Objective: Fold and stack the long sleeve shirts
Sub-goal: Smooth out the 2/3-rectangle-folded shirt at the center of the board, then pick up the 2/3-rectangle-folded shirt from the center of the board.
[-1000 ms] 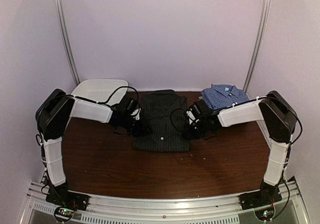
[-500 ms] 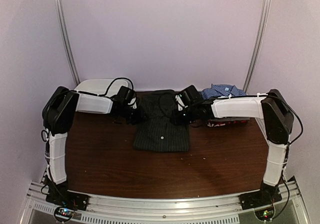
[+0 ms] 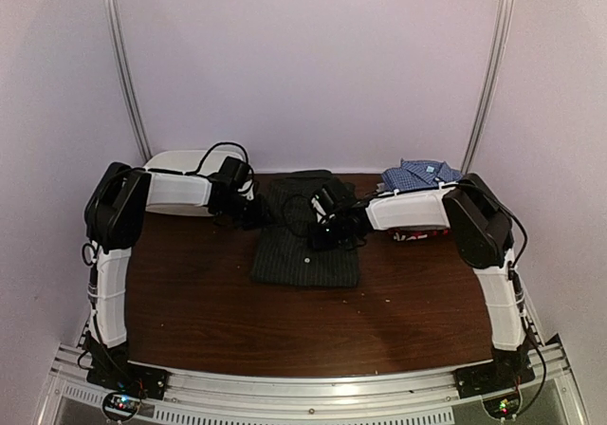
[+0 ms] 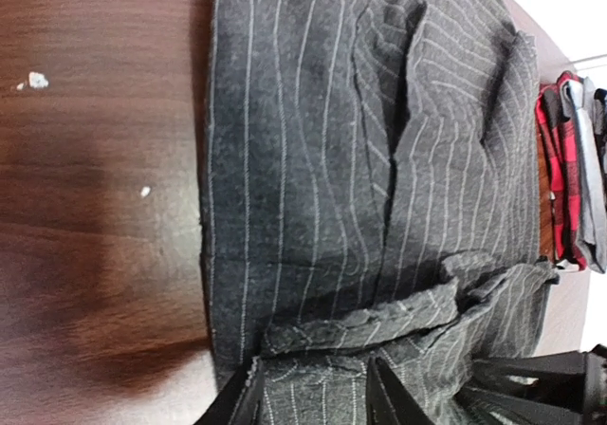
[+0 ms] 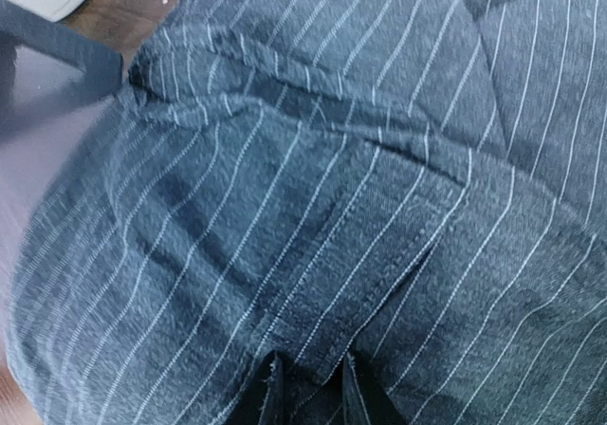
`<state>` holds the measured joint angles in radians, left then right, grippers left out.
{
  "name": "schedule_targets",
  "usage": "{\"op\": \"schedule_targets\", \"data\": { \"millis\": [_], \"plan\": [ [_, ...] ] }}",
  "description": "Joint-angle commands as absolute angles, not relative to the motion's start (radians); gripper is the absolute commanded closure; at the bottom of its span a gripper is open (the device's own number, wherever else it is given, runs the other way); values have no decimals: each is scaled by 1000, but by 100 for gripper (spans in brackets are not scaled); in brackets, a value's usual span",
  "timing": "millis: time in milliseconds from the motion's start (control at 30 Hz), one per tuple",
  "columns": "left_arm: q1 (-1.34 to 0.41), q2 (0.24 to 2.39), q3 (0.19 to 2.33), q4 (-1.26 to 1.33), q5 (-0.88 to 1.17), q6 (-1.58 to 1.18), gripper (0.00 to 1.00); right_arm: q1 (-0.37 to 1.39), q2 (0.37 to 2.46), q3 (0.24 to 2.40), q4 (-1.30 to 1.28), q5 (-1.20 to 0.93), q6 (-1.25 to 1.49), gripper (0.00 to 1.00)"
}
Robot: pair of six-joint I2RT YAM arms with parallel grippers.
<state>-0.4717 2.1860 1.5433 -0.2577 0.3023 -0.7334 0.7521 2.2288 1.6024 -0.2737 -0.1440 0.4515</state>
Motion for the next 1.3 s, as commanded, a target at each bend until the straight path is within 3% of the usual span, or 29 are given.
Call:
{"op": "schedule_targets", "data": {
  "millis": [0, 367, 867, 1267],
  "plan": [
    [-465, 2131, 1527, -296, 283, -691, 61, 748, 2255, 1647, -347, -128, 429, 77],
    [-473, 1862, 1194, -245, 340, -683, 55, 743, 2023, 1561, -367, -122, 439, 63],
    [-549, 1682, 861, -140, 425, -675, 57, 739, 1605, 943, -188, -167, 555, 65],
    [-572, 1720, 841, -68, 433, -704, 59, 736, 1569, 773, -42, -215, 653, 65]
  ]
}}
